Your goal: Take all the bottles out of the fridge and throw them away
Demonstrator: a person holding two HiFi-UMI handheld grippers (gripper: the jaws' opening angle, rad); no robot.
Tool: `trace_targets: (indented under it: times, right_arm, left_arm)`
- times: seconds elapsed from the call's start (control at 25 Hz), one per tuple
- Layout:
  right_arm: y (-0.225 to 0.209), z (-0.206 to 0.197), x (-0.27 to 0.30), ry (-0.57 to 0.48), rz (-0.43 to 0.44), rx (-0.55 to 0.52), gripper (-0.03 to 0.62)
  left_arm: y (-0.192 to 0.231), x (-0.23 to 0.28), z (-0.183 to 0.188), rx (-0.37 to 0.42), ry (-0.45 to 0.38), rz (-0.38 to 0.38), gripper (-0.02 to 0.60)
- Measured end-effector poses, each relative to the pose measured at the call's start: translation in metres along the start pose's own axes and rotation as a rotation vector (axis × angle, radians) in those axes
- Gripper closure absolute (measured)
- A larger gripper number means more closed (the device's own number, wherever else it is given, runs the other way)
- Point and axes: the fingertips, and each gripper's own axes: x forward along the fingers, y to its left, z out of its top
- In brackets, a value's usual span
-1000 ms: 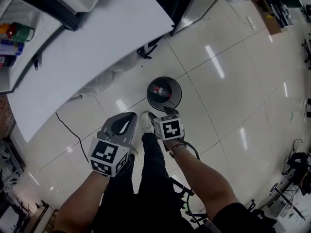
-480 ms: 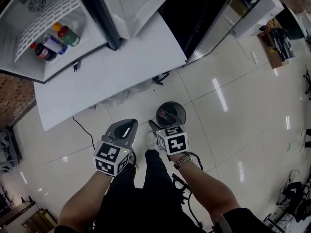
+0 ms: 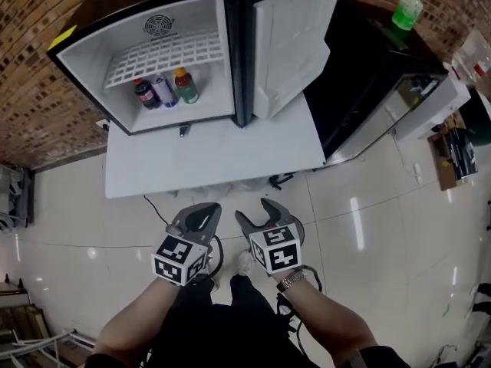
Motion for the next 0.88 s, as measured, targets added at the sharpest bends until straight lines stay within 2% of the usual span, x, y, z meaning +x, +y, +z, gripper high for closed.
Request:
trace_targets:
  times: [0.24, 0.48, 0.88]
  right_arm:
    - [0.044, 0.043, 0.007, -0.048, 0.065, -0.111, 0.306]
    - [0.078, 0.087, 0.036, -0.075, 0.099, -0.208, 0.309]
    - [0.079, 0.164, 0.093, -0.097, 0.047, -0.264, 0.309]
  left_arm:
    - [0.042, -0.034, 0.024, -0.038, -0.088, 0.110, 0.577]
    - [0.085, -0.066, 0.035, -0.064, -0.146, 0.181, 0.578]
    - [0.155, -0.073, 0.063, -0.078, -0.195, 0.211, 0.577]
